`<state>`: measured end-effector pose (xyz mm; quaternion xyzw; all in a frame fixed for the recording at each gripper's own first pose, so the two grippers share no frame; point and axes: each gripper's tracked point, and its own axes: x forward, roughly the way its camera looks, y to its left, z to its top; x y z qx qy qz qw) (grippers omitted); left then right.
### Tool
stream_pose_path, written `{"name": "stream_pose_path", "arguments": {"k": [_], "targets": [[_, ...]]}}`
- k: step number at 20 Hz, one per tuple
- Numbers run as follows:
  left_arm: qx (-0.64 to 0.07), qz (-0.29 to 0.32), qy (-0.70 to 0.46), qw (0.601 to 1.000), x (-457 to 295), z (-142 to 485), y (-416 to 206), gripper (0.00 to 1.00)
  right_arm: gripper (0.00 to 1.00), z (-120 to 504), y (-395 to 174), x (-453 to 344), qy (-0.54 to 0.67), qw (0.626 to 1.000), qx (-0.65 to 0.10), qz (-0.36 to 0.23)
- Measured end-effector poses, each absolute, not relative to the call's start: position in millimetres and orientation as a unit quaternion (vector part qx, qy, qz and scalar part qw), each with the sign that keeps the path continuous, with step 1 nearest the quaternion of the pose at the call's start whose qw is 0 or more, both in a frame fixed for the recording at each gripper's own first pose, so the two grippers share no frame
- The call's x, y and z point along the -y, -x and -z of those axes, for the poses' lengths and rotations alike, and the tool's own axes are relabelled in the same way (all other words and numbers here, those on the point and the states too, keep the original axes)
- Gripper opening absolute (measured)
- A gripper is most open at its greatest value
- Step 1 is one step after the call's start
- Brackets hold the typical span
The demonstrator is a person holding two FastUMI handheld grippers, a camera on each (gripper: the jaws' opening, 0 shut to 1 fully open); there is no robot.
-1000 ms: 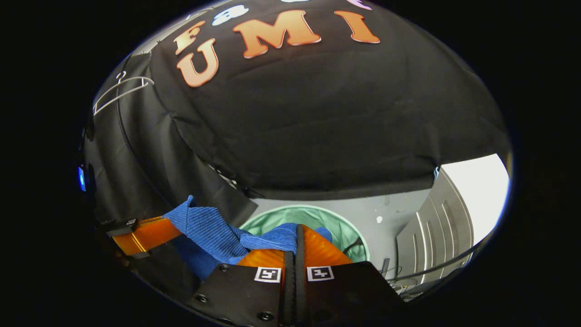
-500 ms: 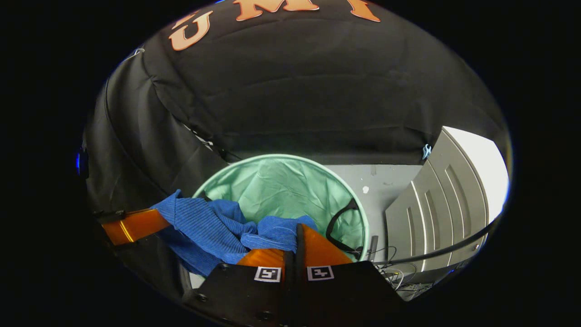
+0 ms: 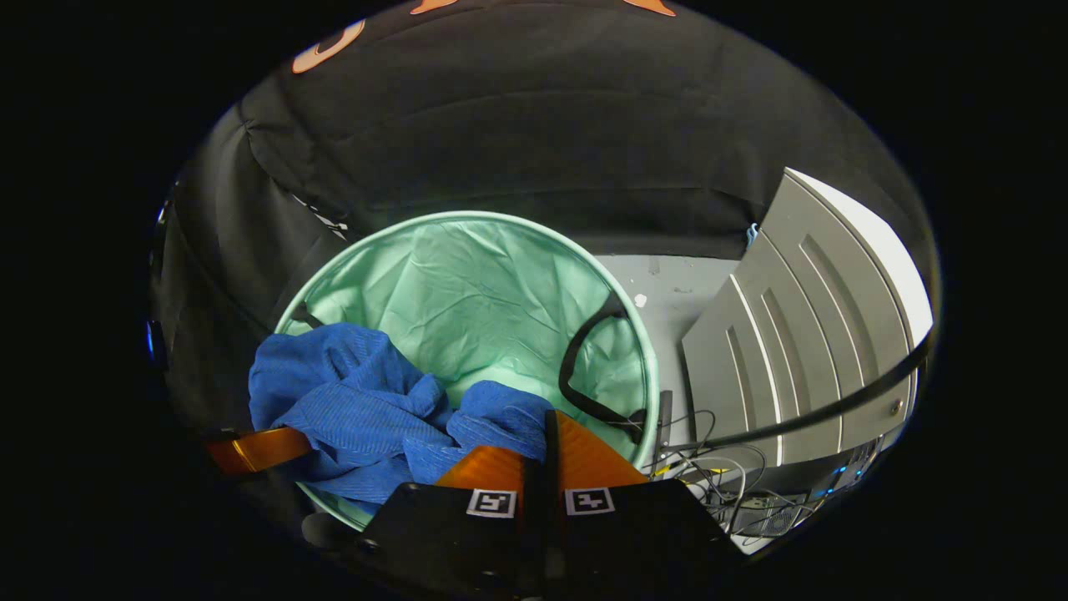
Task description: Grasp the clothes on the hanger with both hands and then place them into the laundry hamper below.
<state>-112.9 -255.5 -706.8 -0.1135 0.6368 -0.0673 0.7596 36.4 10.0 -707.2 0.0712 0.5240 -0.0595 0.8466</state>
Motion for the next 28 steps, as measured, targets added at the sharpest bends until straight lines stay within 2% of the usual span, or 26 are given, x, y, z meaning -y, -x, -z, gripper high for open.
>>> {"name": "stream_pose_path", "arguments": {"k": [2,4,5,6,7,8,11,12,13,14,15,16,19,20,21,28], "targets": [[-0.633,0.074,0.083,0.766,250.5,706.8,111.7,0.04,0.09,704.4,-19.0,-13.2,-0.076,0.849,-0.519,0.061],[-0.622,0.088,0.062,0.775,255.2,699.2,106.6,0.06,0.15,700.2,-11.4,-10.1,-0.077,0.849,-0.519,0.065],[-0.618,0.092,0.063,0.778,257.9,692.8,104.7,0.07,0.15,696.8,-8.7,-14.8,-0.082,0.849,-0.518,0.060],[-0.616,0.096,0.070,0.778,259.9,684.6,106.5,0.08,0.29,692.4,-8.9,-21.6,-0.088,0.850,-0.516,0.049],[-0.614,0.101,0.081,0.779,263.8,677.6,108.0,0.11,0.50,687.1,-10.2,-26.5,-0.092,0.852,-0.513,0.045],[-0.611,0.103,0.092,0.780,263.1,669.4,111.0,0.23,0.70,681.9,-15.3,-28.9,-0.094,0.856,-0.507,0.042],[-0.603,0.094,0.096,0.787,254.5,658.5,110.8,0.59,0.67,677.3,-17.6,-17.3,-0.089,0.861,-0.499,0.048],[-0.602,0.092,0.101,0.787,257.5,658.1,105.8,0.66,0.80,676.4,-18.5,-14.9,-0.088,0.862,-0.498,0.049],[-0.603,0.091,0.107,0.785,260.5,657.4,105.6,0.69,0.84,672.9,-17.2,-16.6,-0.089,0.862,-0.496,0.049],[-0.604,0.087,0.109,0.785,262.6,660.0,107.0,0.76,0.99,669.0,-15.9,-15.8,-0.091,0.862,-0.495,0.053],[-0.605,0.081,0.106,0.785,260.2,659.9,104.7,0.83,0.99,667.1,-15.7,-13.2,-0.093,0.863,-0.493,0.057],[-0.604,0.075,0.101,0.787,254.4,656.4,105.1,0.98,0.99,662.0,-17.8,-11.9,-0.096,0.866,-0.487,0.060],[-0.583,0.068,0.095,0.804,247.6,642.9,87.9,0.96,0.99,645.8,-23.9,-7.2,-0.102,0.875,-0.469,0.064],[-0.573,0.066,0.100,0.811,246.8,634.9,83.1,0.93,0.99,639.1,-26.0,-4.2,-0.101,0.878,-0.463,0.066],[-0.564,0.064,0.107,0.817,246.9,625.5,78.0,0.96,0.99,629.5,-28.3,-0.1,-0.099,0.882,-0.456,0.068],[-0.500,0.071,0.122,0.854,233.3,553.5,48.3,0.96,0.99,549.6,-38.2,15.2,-0.098,0.915,-0.383,0.079]]}}
